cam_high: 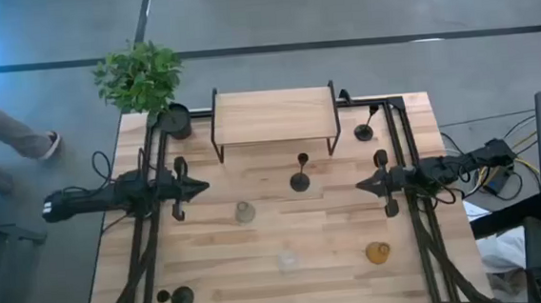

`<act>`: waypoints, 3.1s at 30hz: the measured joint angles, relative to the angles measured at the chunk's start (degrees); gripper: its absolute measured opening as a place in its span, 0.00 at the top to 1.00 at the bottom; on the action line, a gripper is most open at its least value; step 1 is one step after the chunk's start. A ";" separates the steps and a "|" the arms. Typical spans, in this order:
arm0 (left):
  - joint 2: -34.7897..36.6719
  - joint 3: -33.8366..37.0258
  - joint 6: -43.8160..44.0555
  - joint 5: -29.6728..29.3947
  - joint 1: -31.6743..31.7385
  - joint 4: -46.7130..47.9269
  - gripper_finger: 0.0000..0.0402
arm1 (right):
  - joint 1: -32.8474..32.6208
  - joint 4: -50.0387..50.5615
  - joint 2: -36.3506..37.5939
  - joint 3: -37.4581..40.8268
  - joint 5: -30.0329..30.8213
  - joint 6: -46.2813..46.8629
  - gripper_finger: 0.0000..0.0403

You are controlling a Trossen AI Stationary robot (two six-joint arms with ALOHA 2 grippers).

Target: Pick & Place candle stick holders

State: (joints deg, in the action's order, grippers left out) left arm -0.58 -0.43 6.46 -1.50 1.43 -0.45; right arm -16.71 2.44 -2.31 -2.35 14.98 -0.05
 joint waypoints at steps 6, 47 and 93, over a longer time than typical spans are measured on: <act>0.01 0.00 0.00 -0.02 0.00 -0.02 0.94 | -0.01 0.00 0.00 0.00 0.01 0.00 0.98; 0.02 0.00 0.00 0.00 0.00 -0.02 0.94 | 0.05 -16.15 -0.50 -0.02 7.58 22.99 0.98; 0.00 0.02 0.00 -0.06 0.00 -0.98 0.94 | -9.15 30.36 -65.95 -53.48 40.96 51.82 0.98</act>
State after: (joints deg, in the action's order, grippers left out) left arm -0.58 -0.40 6.46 -1.56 1.43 -1.43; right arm -25.86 32.80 -68.26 -55.83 55.94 51.76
